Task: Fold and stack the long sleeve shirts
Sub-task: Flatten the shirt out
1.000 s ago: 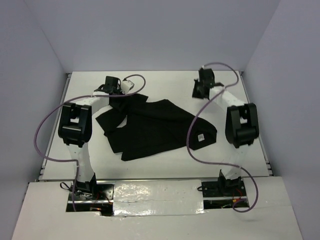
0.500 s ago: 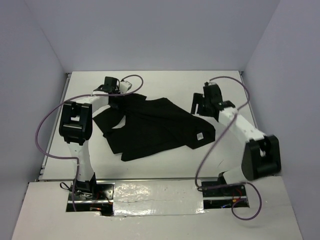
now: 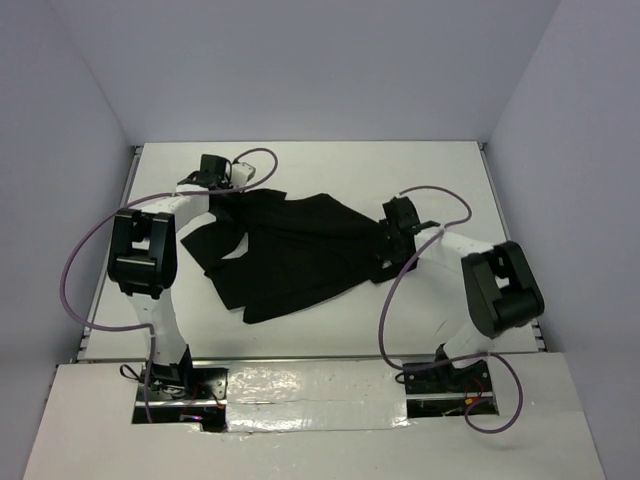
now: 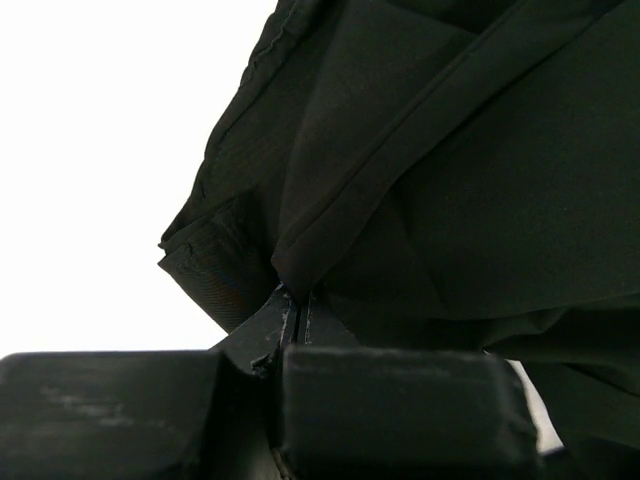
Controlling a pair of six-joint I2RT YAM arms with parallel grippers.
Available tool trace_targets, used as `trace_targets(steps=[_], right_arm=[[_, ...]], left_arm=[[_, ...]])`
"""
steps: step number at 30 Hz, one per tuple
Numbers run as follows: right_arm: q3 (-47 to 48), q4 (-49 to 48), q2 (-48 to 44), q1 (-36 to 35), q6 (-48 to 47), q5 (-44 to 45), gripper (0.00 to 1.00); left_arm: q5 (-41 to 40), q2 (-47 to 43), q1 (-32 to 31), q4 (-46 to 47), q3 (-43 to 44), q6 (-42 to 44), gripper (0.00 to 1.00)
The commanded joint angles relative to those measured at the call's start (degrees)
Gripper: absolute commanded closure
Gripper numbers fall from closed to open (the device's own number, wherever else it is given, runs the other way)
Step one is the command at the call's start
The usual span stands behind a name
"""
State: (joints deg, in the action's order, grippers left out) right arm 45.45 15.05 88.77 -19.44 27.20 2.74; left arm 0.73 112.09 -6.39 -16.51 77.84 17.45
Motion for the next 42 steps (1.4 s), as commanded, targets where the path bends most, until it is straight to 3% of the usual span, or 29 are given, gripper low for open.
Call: trace_targets(steps=[1,2,5,12,15,16,17,19,23,24,26,28,29,30,32,33,34,35,36,42], right_arm=[[7.18,-6.34,6.30,1.67,-2.14,-0.63,0.79],[11.20,-6.43,9.28,2.73,-3.89,-1.07,1.00],[20.08,-5.39,14.48,5.46,-8.20,-0.99,1.00],[62.69,3.66,35.46,6.34,-15.07,-5.64,1.00],[78.09,11.55,42.59,6.96,-14.11,-5.99,0.49],[80.82,13.32,43.67,7.05,-13.84,-5.65,0.25],[83.54,14.91,44.03,6.96,-13.67,-4.77,0.21],[80.69,15.80,41.06,6.87,-13.14,-3.19,0.18],[53.08,7.12,27.18,5.38,-11.22,0.06,0.19],[48.64,3.53,21.94,5.12,-9.99,0.59,0.21],[38.03,-1.57,16.38,4.24,-6.39,-1.76,0.36],[34.80,-8.00,15.73,2.58,-4.88,-8.08,0.52],[36.10,-8.54,17.82,1.96,-4.62,-9.84,0.53],[38.46,-6.46,19.49,1.52,-4.27,-10.21,0.51],[47.04,-3.11,26.06,1.25,-3.04,-11.61,0.41],[49.71,-0.14,27.93,1.34,-1.20,-11.88,0.37],[51.65,0.59,29.77,1.42,-0.23,-11.97,0.31],[54.19,1.12,32.32,1.34,0.91,-11.62,0.27],[54.91,0.95,33.30,1.34,1.88,-11.62,0.25],[60.34,-1.34,40.50,1.69,11.99,-13.46,0.22]], left_arm=[[0.32,-5.12,2.52,-1.41,-0.06,-2.60,1.00],[0.50,-5.83,3.74,-1.76,-0.15,-2.86,1.00],[0.41,-9.25,5.77,-2.73,-2.16,-2.69,1.00],[2.08,-20.59,7.71,-4.32,-9.28,-1.63,1.00],[3.13,-24.90,8.06,-4.32,-10.78,-1.11,1.00],[3.48,-24.99,8.24,-4.32,-10.78,-0.93,1.00],[3.49,-24.73,8.33,-3.80,-10.43,-0.67,1.00],[2.96,-22.38,9.11,-3.09,-8.60,-0.31,1.00],[3.74,-14.11,11.57,-3.08,-0.63,-1.19,1.00],[4.19,-10.18,12.10,-3.78,1.59,-2.24,1.00],[4.54,-6.47,13.16,-4.32,8.00,-3.03,1.00],[4.28,-1.28,13.33,-5.28,13.70,-3.30,0.91],[4.45,1.61,13.42,-6.15,15.48,-3.56,0.87],[4.54,2.68,13.34,-8.51,17.15,-3.91,0.71],[5.15,3.39,13.51,-10.11,19.10,-4.71,0.59],[5.42,2.09,13.60,-10.29,18.32,-4.80,0.43],[5.59,0.68,13.69,-9.25,15.44,-4.62,0.12],[5.51,-2.64,13.78,-8.46,13.58,-4.10,0.04],[5.42,-4.41,13.78,-8.01,11.82,-3.75,0.01],[8.58,-12.60,14.30,-8.80,0.74,-2.95,0.02]])
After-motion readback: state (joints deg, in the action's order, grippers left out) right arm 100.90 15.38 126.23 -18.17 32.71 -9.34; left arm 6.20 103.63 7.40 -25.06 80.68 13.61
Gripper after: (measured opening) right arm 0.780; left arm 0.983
